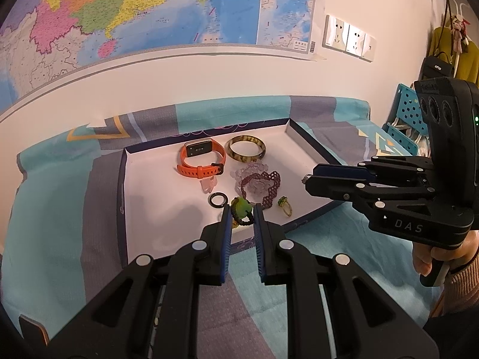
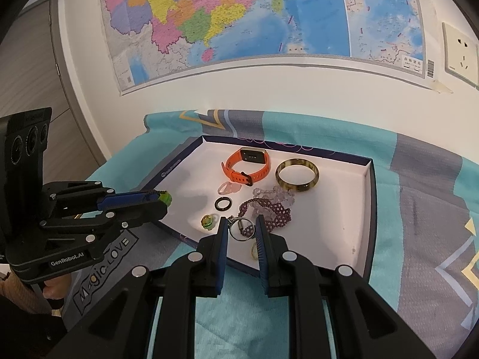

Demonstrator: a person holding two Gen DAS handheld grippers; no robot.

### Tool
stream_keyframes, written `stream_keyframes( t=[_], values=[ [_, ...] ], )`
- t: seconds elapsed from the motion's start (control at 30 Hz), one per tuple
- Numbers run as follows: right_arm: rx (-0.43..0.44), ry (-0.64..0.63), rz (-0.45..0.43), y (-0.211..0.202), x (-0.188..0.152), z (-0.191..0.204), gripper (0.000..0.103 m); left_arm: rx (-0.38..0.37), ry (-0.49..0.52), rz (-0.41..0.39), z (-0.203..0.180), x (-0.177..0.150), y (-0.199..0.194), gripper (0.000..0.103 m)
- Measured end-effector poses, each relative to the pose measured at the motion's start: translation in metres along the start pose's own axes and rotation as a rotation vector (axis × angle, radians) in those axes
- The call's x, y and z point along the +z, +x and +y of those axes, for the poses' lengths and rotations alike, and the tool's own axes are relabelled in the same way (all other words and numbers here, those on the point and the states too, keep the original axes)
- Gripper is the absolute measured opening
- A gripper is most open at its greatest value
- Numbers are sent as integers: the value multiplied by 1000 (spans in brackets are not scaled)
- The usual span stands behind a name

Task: Organize jewelry
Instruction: 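Carry the silver ring into the box with the right tool while the left tool carries the green ring there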

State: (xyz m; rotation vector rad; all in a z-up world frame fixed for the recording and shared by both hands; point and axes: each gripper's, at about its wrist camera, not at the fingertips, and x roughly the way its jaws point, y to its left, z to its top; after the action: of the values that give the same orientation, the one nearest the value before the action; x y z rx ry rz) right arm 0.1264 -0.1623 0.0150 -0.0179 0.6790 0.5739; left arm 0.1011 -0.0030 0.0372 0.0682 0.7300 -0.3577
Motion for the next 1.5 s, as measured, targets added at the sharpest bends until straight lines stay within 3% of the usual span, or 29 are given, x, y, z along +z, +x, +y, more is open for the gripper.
stream_keyframes(
  t=[1.5],
  values=[
    [-3, 17, 26, 28, 19, -12, 17, 29, -18, 27, 10, 16, 35, 15]
  ],
)
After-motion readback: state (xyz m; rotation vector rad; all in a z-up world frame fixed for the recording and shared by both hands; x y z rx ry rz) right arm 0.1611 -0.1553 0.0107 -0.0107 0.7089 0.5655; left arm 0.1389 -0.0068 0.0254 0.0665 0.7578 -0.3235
